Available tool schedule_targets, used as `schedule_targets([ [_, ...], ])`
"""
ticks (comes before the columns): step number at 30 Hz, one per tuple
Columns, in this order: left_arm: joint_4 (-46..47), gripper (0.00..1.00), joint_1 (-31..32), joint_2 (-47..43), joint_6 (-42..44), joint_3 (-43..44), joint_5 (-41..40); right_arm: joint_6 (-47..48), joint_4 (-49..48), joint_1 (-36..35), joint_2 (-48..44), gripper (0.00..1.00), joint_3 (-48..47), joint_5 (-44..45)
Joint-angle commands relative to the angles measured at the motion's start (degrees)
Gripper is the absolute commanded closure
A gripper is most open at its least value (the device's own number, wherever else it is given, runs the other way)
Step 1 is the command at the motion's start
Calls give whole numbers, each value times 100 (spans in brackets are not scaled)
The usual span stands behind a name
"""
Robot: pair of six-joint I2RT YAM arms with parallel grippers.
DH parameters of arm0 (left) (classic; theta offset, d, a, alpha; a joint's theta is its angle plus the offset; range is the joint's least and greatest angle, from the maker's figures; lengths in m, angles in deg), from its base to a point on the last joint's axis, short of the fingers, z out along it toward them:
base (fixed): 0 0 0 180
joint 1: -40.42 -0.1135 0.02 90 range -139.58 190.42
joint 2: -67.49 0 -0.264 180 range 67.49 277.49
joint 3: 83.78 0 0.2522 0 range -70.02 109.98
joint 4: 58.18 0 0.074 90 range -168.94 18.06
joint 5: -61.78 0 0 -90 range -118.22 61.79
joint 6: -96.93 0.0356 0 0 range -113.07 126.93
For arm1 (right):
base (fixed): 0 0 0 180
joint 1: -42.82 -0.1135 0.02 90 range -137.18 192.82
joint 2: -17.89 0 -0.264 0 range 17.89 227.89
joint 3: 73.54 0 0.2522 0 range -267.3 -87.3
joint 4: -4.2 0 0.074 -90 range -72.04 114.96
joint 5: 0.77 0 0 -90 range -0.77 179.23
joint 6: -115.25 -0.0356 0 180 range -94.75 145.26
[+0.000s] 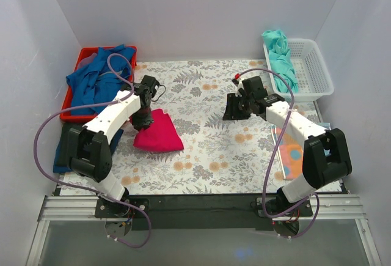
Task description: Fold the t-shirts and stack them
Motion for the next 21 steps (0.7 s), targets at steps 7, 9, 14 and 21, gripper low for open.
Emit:
schedule_targets([
  [7,-1143,100,-8,-806,-1125,-263,-773,-52,-163,-45,-413,52,198,-203],
  [9,-1126,100,-157,-963,-1135,-368,-738,-70,-163,-45,-457,52,198,-212],
  [14,-1091,100,-859,-1236,-1056,-386,-729,-70,-181,-45,-527,52,242,-247],
  [21,-1003,100,-1317,-1123,-1012,-396,-668,71,-172,-45,-650,52,339,-124],
])
